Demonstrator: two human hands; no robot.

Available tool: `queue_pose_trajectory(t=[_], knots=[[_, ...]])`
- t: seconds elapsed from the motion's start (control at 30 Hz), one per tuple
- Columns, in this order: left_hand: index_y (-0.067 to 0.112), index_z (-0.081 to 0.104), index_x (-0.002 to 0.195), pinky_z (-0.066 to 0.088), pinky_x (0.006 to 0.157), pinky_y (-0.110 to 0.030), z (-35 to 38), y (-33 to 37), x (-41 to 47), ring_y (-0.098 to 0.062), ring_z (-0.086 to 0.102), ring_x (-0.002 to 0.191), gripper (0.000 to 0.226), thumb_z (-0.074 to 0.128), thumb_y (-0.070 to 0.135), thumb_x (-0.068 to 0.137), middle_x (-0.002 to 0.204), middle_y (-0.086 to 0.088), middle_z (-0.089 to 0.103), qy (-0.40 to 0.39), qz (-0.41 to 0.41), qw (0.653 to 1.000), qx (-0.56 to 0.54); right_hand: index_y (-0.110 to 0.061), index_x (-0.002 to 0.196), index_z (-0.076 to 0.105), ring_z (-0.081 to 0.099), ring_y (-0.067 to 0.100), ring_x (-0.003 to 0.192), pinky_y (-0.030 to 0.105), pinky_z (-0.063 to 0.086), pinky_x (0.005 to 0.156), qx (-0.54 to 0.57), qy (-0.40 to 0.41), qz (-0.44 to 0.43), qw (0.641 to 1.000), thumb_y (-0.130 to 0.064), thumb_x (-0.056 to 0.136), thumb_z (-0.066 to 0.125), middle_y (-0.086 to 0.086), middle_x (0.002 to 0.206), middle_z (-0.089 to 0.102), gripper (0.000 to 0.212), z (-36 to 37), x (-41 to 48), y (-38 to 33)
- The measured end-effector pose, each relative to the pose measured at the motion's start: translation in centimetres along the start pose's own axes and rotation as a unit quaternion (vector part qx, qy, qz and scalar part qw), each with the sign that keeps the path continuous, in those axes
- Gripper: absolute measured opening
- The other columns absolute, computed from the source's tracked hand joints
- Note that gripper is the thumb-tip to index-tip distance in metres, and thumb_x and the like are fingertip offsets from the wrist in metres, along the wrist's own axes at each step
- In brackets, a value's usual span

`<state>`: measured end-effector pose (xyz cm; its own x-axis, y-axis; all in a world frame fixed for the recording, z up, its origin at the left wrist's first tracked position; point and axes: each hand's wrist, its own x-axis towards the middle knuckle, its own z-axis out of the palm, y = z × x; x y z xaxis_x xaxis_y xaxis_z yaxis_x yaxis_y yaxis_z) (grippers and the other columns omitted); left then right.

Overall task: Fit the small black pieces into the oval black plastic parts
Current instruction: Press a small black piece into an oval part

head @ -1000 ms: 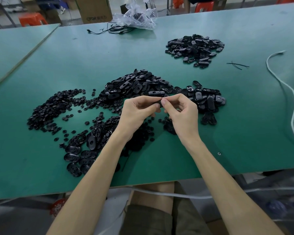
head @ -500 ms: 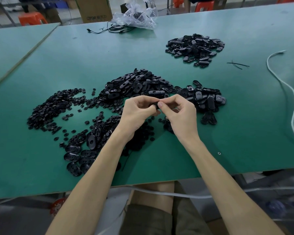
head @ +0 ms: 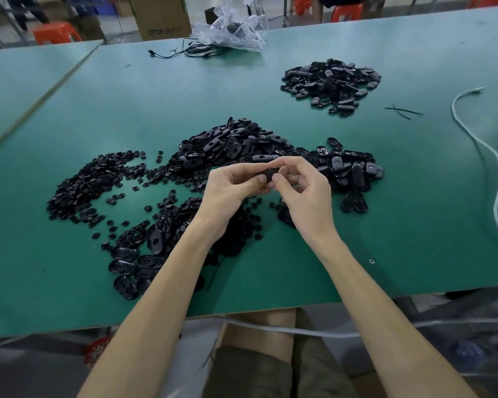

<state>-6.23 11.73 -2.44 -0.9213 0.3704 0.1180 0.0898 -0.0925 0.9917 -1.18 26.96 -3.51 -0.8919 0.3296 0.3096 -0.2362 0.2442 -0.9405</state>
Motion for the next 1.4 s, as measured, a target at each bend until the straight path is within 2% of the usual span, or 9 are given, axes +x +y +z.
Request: queue_pose_trajectory(t=[0.2, 0.43, 0.57, 0.63, 0.7, 0.8, 1.0, 1.27, 1.4], knots=[[0.001, 0.076, 0.114, 0.06, 0.089, -0.033, 0.0, -0.1, 0.2, -0.024, 0.076, 0.09, 0.02, 0.074, 0.005, 0.094, 0.099, -0.015, 0.079, 0.027, -0.003, 0.999, 0.04, -0.024, 0.092, 0.079, 0.075, 0.017, 0.089, 0.043, 0.06, 0.088, -0.012, -0.01, -0.001, 1.0, 0.001, 0.093, 0.069, -0.001, 0.105, 0.071, 0.027, 0.2, 0.0, -0.2], [0.005, 0.073, 0.122, 0.061, 0.084, -0.028, 0.5, -0.1, 0.4, -0.018, 0.075, 0.102, 0.023, 0.065, 0.006, 0.101, 0.111, -0.006, 0.078, 0.067, 0.042, 0.99, 0.114, -0.018, 0.107, 0.079, 0.075, 0.009, 0.088, 0.03, 0.06, 0.08, 0.007, 0.034, 0.003, 0.999, 0.003, 0.097, 0.061, 0.0, 0.113, 0.063, 0.029, 0.1, -0.1, -0.6], [0.01, 0.072, 0.125, 0.051, 0.093, -0.019, 0.4, -0.5, 0.3, -0.006, 0.065, 0.107, 0.028, 0.06, 0.003, 0.102, 0.13, 0.002, 0.068, 0.094, 0.119, 0.93, 0.334, -0.012, 0.13, 0.067, 0.069, 0.003, 0.101, 0.024, 0.059, 0.083, 0.016, 0.132, 0.022, 0.991, 0.002, 0.098, 0.057, 0.004, 0.126, 0.047, 0.037, -0.1, 0.1, -0.6], [0.01, 0.066, 0.136, 0.044, 0.111, -0.028, 0.5, -0.8, 0.5, -0.015, 0.058, 0.128, 0.034, 0.06, 0.007, 0.103, 0.148, 0.001, 0.056, 0.049, 0.112, 0.903, 0.412, -0.007, 0.141, 0.058, 0.064, 0.002, 0.107, 0.02, 0.056, 0.085, 0.017, 0.179, 0.038, 0.983, 0.001, 0.098, 0.056, 0.004, 0.132, 0.039, 0.043, -0.2, 0.2, -0.5], [0.011, 0.051, 0.151, 0.025, 0.126, -0.037, 0.7, -1.1, 0.7, -0.018, 0.032, 0.153, 0.046, 0.057, 0.021, 0.107, 0.165, -0.001, 0.038, -0.012, 0.082, 0.867, 0.492, -0.005, 0.145, 0.051, 0.06, 0.002, 0.112, 0.029, 0.058, 0.088, 0.014, 0.2, 0.056, 0.978, 0.002, 0.098, 0.054, 0.004, 0.136, 0.034, 0.048, -0.3, 0.2, -0.4], [0.016, 0.033, 0.162, 0.008, 0.126, -0.034, 1.0, -1.4, 1.1, -0.012, 0.007, 0.16, 0.06, 0.043, 0.043, 0.11, 0.173, 0.002, 0.015, -0.066, 0.054, 0.818, 0.568, -0.004, 0.15, 0.045, 0.056, 0.002, 0.114, 0.038, 0.058, 0.091, 0.003, 0.204, 0.079, 0.976, 0.003, 0.099, 0.052, 0.006, 0.141, 0.03, 0.051, -0.3, 0.2, -0.5], [0.018, 0.045, 0.155, 0.017, 0.123, -0.04, 0.8, -1.6, 0.9, -0.022, 0.026, 0.152, 0.054, 0.044, 0.046, 0.109, 0.165, 0.0, 0.03, -0.044, 0.056, 0.816, 0.573, -0.007, 0.148, 0.044, 0.055, 0.001, 0.116, 0.038, 0.059, 0.088, -0.003, 0.2, 0.09, 0.976, 0.003, 0.098, 0.053, 0.005, 0.143, 0.029, 0.052, -0.3, 0.2, -0.4], [0.022, 0.056, 0.143, 0.022, 0.107, -0.032, 0.8, -1.6, 0.6, -0.021, 0.043, 0.125, 0.037, 0.054, 0.029, 0.107, 0.129, 0.001, 0.052, 0.001, 0.092, 0.826, 0.556, -0.017, 0.119, 0.062, 0.059, 0.007, 0.109, 0.01, 0.047, 0.078, -0.053, 0.147, 0.038, 0.987, 0.003, 0.094, 0.055, 0.001, 0.125, 0.047, 0.033, -0.1, 0.1, -0.1], [0.018, 0.057, 0.142, 0.028, 0.11, -0.037, 0.6, -1.5, 0.6, -0.025, 0.04, 0.124, 0.039, 0.057, 0.016, 0.103, 0.128, -0.005, 0.047, 0.031, 0.087, 0.832, 0.548, -0.012, 0.121, 0.067, 0.06, 0.013, 0.111, 0.015, 0.05, 0.087, -0.113, 0.095, 0.038, 0.988, 0.003, 0.095, 0.057, 0.002, 0.122, 0.055, 0.032, 0.2, 0.1, 0.1]])
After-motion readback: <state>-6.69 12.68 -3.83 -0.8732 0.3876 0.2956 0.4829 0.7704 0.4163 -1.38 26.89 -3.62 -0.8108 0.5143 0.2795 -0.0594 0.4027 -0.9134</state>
